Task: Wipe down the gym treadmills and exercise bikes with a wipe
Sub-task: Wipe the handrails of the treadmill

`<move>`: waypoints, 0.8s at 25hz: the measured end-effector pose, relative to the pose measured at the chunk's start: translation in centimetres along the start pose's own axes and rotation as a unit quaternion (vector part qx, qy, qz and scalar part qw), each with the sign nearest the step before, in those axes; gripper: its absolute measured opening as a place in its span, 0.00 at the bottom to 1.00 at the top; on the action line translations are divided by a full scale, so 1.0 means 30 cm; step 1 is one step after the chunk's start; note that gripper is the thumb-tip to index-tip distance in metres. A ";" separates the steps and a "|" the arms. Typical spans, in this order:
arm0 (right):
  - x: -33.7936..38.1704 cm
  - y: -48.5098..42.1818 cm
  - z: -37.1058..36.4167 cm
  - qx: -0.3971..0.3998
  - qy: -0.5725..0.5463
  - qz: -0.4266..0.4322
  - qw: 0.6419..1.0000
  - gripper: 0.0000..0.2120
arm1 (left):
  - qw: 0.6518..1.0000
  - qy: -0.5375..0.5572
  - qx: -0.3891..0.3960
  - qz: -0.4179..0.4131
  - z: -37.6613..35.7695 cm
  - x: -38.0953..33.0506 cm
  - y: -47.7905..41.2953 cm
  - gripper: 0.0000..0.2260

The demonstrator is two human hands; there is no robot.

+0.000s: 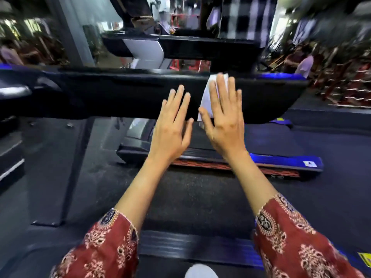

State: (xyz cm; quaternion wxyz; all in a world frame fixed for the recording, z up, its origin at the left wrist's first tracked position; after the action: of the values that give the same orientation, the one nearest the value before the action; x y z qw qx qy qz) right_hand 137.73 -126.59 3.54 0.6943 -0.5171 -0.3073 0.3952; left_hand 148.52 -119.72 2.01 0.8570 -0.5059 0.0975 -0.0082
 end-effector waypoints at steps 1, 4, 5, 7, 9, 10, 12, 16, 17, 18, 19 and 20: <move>-0.001 0.015 -0.012 -0.024 0.007 0.008 1.000 0.25 | 1.000 -0.001 -0.025 -0.014 -0.015 0.013 0.008 0.23; 0.011 0.031 -0.040 -0.089 0.042 0.031 0.995 0.25 | 0.996 0.010 -0.082 -0.040 -0.035 0.024 0.019 0.23; 0.020 0.025 -0.047 -0.106 0.053 0.035 0.992 0.25 | 0.995 0.015 -0.091 -0.047 -0.042 0.024 0.025 0.23; 0.041 0.016 -0.053 -0.129 0.082 0.059 0.986 0.24 | 0.994 0.016 -0.093 -0.059 -0.058 0.028 0.028 0.24; 0.028 0.031 -0.045 -0.136 0.116 0.113 0.977 0.22 | 0.993 0.006 -0.101 -0.067 -0.063 0.034 0.040 0.24; -0.005 0.033 -0.033 -0.147 0.133 0.113 0.974 0.21 | 0.992 0.001 -0.109 -0.067 -0.059 0.037 0.039 0.24; -0.072 0.025 0.011 -0.190 0.107 0.015 0.976 0.21 | 0.990 -0.004 -0.128 -0.064 -0.049 0.039 0.024 0.25; -0.013 0.022 -0.031 -0.134 0.079 0.148 0.977 0.21 | 0.986 -0.017 -0.149 -0.076 -0.059 0.040 -0.002 0.24; -0.041 0.025 -0.026 -0.128 0.100 0.181 0.970 0.21 | 0.985 -0.018 -0.154 -0.081 -0.063 0.038 -0.006 0.24; -0.098 0.027 -0.001 -0.154 0.114 0.148 0.970 0.21 | 0.984 -0.019 -0.156 -0.085 -0.069 0.037 -0.011 0.24; -0.157 0.035 0.044 -0.199 0.101 0.056 0.973 0.20 | 0.983 -0.020 -0.159 -0.090 -0.076 0.032 -0.017 0.24; -0.199 0.052 0.077 -0.233 0.080 -0.022 0.969 0.20 | 0.982 -0.019 -0.164 -0.096 -0.083 0.021 -0.024 0.24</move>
State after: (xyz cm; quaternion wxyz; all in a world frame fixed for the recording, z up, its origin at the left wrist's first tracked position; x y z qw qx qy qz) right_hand 132.44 -130.43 2.57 0.5855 -0.6878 -0.3457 0.2542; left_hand 148.77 -122.29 1.37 0.7596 -0.6464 0.0318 -0.0645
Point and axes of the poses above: each hand's wrist, its own y-axis away from the middle knuckle, its own z-axis out of the back of the hand, x = y × z, the point moved 6 cm from there along -y, towards the middle knuckle, and after that the axes turned 4 degrees about -x, right-handed, at the moved point
